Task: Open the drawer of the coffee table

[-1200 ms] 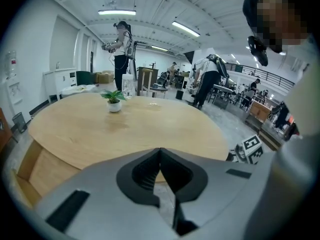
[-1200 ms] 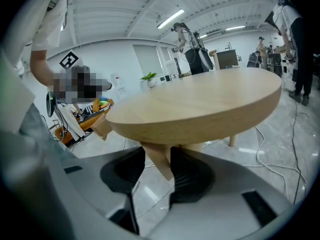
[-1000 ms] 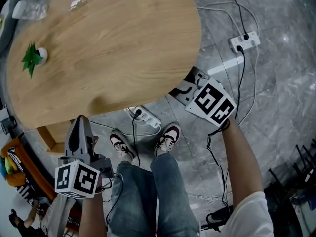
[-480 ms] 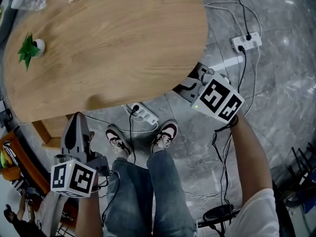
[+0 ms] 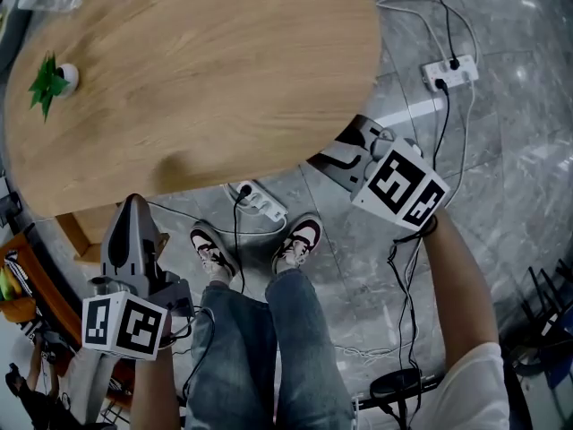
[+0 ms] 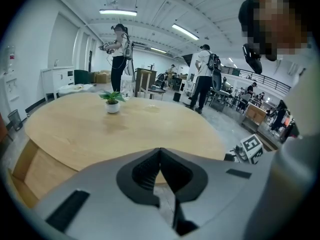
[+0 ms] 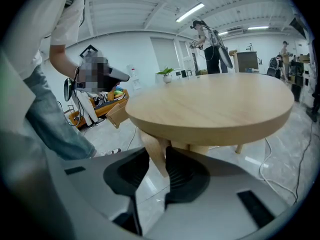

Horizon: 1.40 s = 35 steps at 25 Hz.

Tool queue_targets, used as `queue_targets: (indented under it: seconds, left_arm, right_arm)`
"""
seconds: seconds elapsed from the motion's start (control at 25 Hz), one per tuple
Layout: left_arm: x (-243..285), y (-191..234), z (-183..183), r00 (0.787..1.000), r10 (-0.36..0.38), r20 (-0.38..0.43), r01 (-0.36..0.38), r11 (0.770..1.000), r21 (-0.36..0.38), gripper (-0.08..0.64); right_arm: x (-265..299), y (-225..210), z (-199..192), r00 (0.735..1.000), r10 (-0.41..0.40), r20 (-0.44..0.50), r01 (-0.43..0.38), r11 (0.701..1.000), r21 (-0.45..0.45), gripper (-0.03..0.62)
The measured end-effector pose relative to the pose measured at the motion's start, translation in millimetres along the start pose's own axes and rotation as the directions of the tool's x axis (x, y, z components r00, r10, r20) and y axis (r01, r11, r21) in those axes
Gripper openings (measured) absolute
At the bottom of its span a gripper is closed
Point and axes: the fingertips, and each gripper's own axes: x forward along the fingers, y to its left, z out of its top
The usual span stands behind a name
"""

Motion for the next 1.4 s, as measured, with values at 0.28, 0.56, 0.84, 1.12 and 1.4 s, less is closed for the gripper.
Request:
queue_targets:
  seconds: [0.28, 0.56, 0.84, 1.12, 1.4]
  left_arm:
    - [-1.7, -4.7, 1.2, 0.999, -0.032, -0.003, 0.032, 0.999, 0.032, -0.005]
    - [-4.6, 12.7, 2.0, 1.000, 0.011, 0.000, -0.011, 0.999, -0.048, -0.005]
    - [-11.2, 15.5, -8.3, 0.998, 0.057, -0.034, -0.058, 0.997, -0.046, -0.005]
    - [-18.0, 15.2, -15.8, 0.997, 0.039, -0.063, -0.042, 0.998, -0.048, -0.005]
    - [-30.9, 35.4, -10.6, 0.995, 0.088, -0.055, -0.092, 0.993, -0.073, -0.005]
  right_arm:
    - [-3.5, 31.5, -11.4, 0.997, 0.063, -0.043, -0.065, 0.997, -0.044, 0.100]
    - [-10.9, 61.1, -27.3, 0.992, 0.086, -0.087, -0.091, 0.994, -0.055, 0.100]
    - [-14.6, 87.6, -37.4, 0.981, 0.127, -0.144, -0.142, 0.985, -0.098, 0.097]
    - [-18.6, 114.9, -49.9, 0.970, 0.158, -0.183, -0.178, 0.979, -0.098, 0.098]
    - [-25.2, 128.4, -53.9, 0.963, 0.179, -0.202, -0.199, 0.976, -0.085, 0.098]
